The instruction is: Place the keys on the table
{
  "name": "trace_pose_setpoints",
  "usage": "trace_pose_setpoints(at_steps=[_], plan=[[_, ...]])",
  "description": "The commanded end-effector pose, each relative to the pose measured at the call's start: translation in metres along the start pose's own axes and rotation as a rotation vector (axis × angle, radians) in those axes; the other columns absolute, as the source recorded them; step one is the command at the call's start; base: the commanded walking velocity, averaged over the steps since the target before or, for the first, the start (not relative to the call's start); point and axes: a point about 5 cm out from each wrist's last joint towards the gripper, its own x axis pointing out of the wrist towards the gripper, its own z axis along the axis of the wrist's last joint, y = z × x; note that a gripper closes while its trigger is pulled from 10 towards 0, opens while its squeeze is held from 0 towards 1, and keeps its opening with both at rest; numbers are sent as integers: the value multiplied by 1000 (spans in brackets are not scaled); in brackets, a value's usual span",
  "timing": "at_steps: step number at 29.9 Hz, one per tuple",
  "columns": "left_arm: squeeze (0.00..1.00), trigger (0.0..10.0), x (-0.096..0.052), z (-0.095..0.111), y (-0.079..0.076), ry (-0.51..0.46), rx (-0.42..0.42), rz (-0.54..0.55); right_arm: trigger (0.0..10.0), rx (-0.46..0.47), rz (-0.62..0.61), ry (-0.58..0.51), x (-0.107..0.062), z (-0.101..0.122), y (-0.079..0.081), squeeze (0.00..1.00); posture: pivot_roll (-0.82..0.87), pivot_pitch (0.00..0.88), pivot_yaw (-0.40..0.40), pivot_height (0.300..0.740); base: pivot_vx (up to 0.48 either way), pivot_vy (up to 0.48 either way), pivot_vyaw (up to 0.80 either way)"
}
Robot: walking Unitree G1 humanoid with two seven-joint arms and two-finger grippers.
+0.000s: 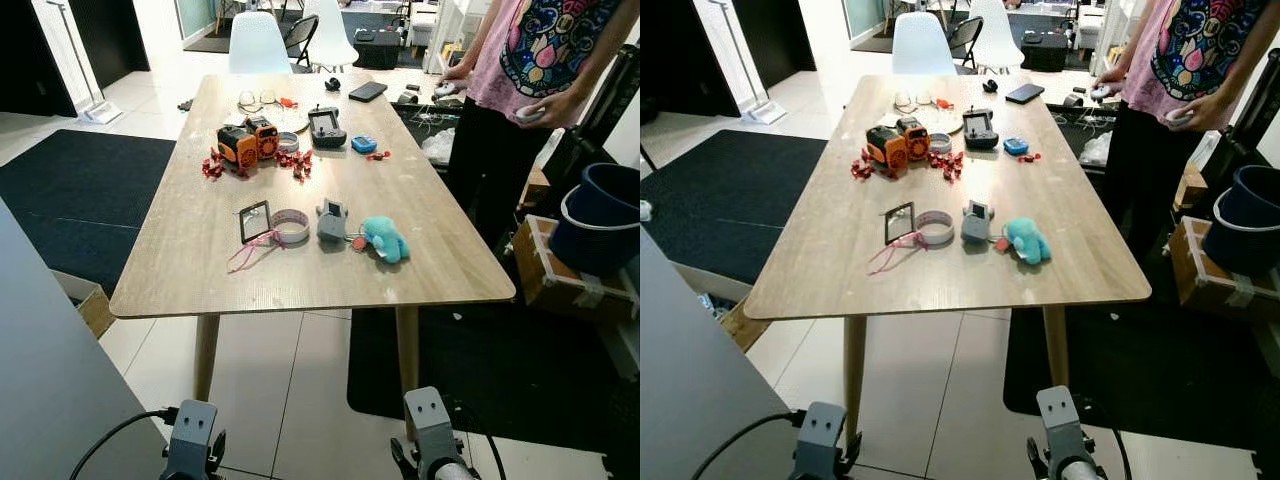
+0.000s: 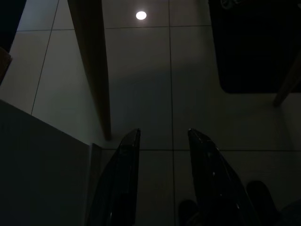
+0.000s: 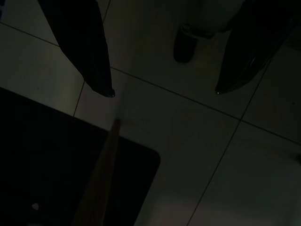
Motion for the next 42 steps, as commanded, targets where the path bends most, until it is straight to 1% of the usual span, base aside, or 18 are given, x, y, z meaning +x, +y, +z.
trace_pose_setpoints(at_steps=[1, 5, 7, 9, 14, 15, 17, 28, 35, 42], plan=[[0, 10000, -3, -6, 2, 25, -17, 13, 10000, 14, -1, 2, -1, -2, 2, 0, 41, 61, 4, 740, 0, 0, 0], [0, 10000, -3, -6, 1, 27, -32, 23, 10000, 13, 3, 3, -1, -2, 2, 0, 38, 62, 1, 740, 0, 0, 0], [0, 10000, -3, -8, 1, 28, -69, 45, 10000, 8, 5, -2, -1, -1, 1, 0, 28, 68, 3, 740, 0, 0, 0], [0, 10000, -3, -8, 0, 31, -81, 47, 10000, 2, 7, -9, 0, 0, 1, 0, 24, 72, 0, 740, 0, 0, 0], [0, 10000, -2, -8, -2, 34, -79, 41, 10000, -8, 13, -11, -1, -1, 1, 0, 23, 72, -4, 740, 0, 0, 0], [0, 10000, -1, -7, -4, 35, -78, 40, 10000, -12, 16, -10, -1, -2, 1, 0, 25, 75, -17, 740, 0, 0, 0], [0, 10000, 0, -6, -4, 35, -76, 39, 10000, -13, 18, -9, -2, -3, 2, 0, 26, 74, -20, 740, 0, 0, 0], [0, 10000, 1, -6, -4, 39, -78, 53, 10000, -36, 42, -12, -2, -4, 7, 0, 30, 75, -25, 740, 0, 0, 0], [0, 10000, 0, -7, -5, 36, -70, 47, 10000, -49, 50, -12, -3, -5, 8, 0, 34, 69, -29, 740, 0, 0, 800], [0, 10000, 1, -3, -5, 12, -68, 44, 10000, -56, 59, -14, -2, -4, 9, 0, 43, 63, -36, 740, 0, 0, 800]])
